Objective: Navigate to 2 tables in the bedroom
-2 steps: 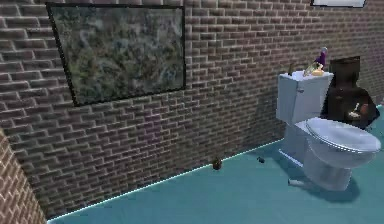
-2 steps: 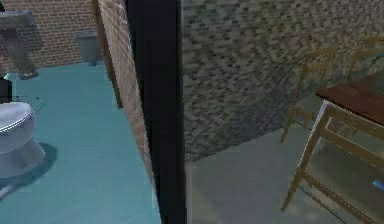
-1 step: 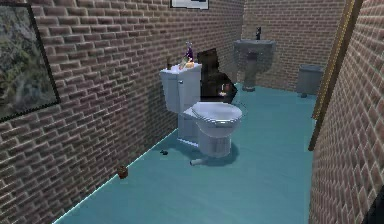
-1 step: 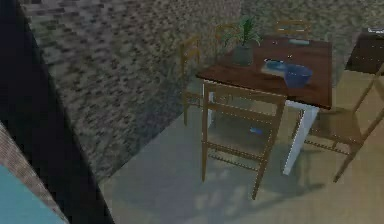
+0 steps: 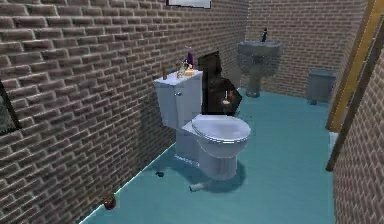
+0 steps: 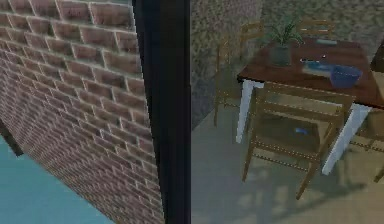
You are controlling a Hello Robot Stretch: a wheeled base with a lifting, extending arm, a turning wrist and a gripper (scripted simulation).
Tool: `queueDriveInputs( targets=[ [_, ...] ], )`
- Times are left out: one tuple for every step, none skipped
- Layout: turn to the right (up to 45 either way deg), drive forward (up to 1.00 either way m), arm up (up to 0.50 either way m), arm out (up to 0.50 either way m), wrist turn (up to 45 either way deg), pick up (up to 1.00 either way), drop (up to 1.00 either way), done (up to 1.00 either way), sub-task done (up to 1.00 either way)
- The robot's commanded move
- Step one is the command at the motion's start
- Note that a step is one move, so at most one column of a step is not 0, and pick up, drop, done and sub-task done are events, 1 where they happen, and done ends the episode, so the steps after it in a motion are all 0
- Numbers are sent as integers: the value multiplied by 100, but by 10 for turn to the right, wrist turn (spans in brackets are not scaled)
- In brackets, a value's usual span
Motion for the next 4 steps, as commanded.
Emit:
queueDriveInputs(
  targets=[
    [270,0,0,0,0,0,0,0,0],
    [0,100,0,0,0,0,0,0,0],
    [0,100,0,0,0,0,0,0,0],
    [60,0,0,0,0,0,0,0,0]
  ],
)
